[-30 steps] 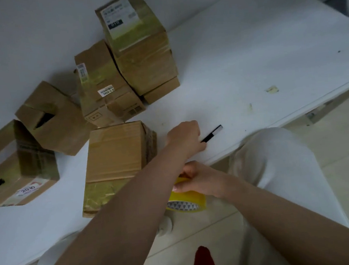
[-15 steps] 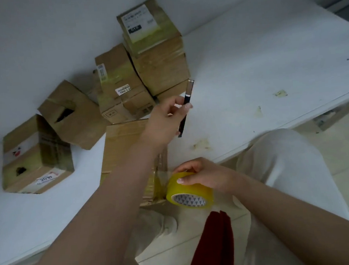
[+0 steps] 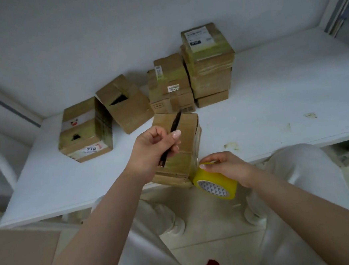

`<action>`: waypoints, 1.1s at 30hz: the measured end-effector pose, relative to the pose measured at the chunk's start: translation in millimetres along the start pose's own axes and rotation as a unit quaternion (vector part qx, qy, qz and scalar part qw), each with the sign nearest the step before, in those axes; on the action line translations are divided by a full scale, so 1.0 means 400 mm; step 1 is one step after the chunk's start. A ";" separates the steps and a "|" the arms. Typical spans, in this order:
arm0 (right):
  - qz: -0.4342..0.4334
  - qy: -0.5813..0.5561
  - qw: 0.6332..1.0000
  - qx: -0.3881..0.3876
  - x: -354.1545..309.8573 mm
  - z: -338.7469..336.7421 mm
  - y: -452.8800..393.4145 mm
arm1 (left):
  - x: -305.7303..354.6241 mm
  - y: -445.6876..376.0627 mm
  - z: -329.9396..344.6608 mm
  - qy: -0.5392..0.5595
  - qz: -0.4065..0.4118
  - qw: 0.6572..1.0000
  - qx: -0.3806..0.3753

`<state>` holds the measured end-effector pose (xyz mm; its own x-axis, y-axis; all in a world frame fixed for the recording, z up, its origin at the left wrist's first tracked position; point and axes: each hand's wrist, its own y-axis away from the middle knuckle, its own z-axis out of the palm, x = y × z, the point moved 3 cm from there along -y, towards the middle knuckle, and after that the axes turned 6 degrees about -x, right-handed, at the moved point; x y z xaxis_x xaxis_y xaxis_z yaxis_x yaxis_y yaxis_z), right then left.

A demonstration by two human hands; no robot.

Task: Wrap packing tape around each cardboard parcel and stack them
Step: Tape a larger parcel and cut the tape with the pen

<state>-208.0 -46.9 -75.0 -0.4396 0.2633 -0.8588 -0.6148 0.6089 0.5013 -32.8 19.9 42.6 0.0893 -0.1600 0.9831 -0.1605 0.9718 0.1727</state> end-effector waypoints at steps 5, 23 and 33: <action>-0.005 0.028 0.999 0.026 -0.017 0.012 0.011 | -0.033 0.042 -0.031 -0.059 -0.034 0.998 -0.006; 0.020 0.228 0.971 0.064 -0.007 -0.004 -0.003 | -0.131 -0.036 -0.006 -0.402 -0.159 0.900 -0.065; 0.042 0.289 0.955 0.044 -0.024 -0.039 0.008 | -0.090 -0.023 -0.006 -0.431 -0.166 0.883 -0.079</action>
<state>-216.0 -59.1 -63.6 -0.7892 -0.1267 -0.6009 -0.5141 0.6716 0.5335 -32.1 17.4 5.3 -0.6874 -0.4475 0.5721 -0.1207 0.8471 0.5175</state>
